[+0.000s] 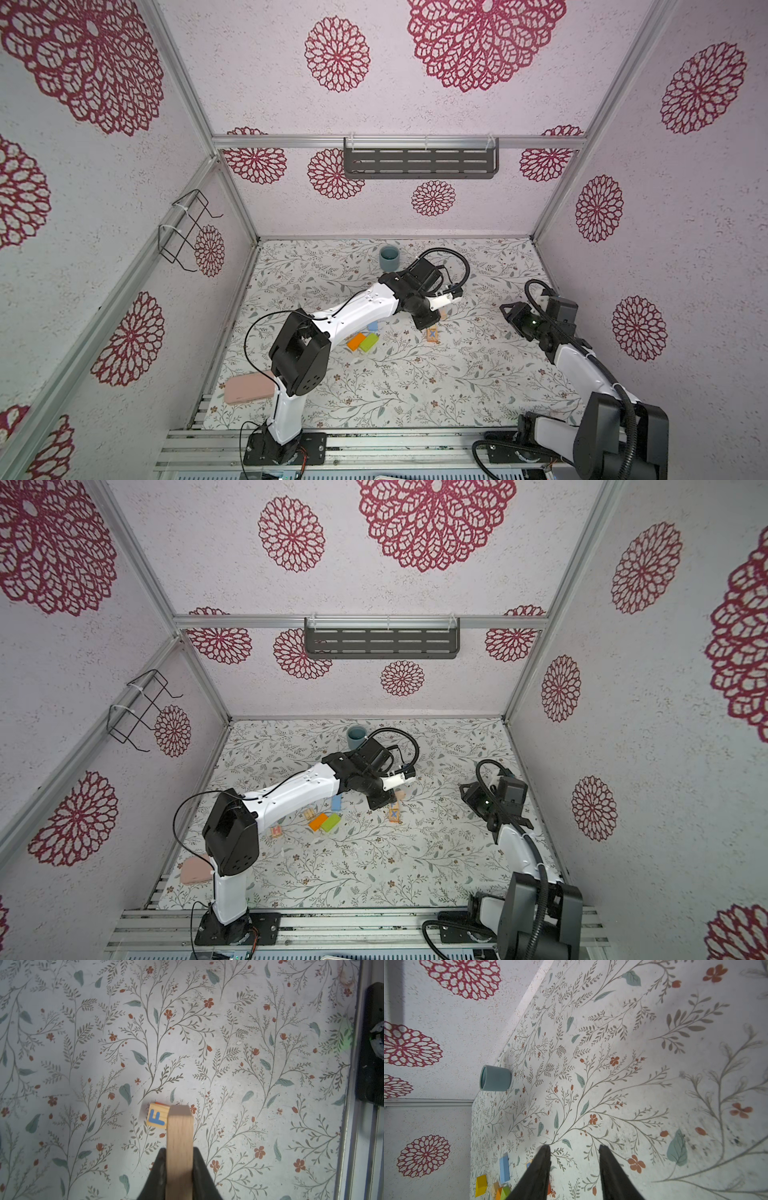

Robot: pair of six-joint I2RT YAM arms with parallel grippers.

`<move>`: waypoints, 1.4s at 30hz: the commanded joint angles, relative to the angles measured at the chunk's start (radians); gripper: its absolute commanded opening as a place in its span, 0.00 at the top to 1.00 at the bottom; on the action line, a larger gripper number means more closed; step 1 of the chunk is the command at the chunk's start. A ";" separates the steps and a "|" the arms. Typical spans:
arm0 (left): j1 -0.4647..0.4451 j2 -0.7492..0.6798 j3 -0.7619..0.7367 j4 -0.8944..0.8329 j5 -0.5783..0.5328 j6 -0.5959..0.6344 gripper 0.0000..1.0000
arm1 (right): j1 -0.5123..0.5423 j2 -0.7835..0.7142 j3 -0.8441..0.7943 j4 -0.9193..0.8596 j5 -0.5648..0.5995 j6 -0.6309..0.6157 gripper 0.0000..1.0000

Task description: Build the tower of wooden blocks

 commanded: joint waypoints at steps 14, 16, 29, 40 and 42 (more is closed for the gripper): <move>0.042 0.091 0.013 0.007 0.024 0.317 0.86 | -0.003 0.016 0.000 0.057 -0.035 0.002 0.59; 0.042 0.105 0.026 0.004 0.002 0.322 0.86 | -0.002 0.020 -0.004 0.066 -0.042 0.006 0.59; 0.052 0.197 0.113 -0.022 -0.018 0.356 0.86 | -0.003 0.029 -0.013 0.076 -0.051 0.009 0.60; 0.055 0.211 0.106 -0.006 -0.017 0.348 0.85 | 0.001 0.042 -0.016 0.092 -0.059 0.017 0.61; 0.054 0.217 0.112 -0.002 -0.016 0.348 0.85 | 0.001 0.041 -0.015 0.088 -0.057 0.015 0.61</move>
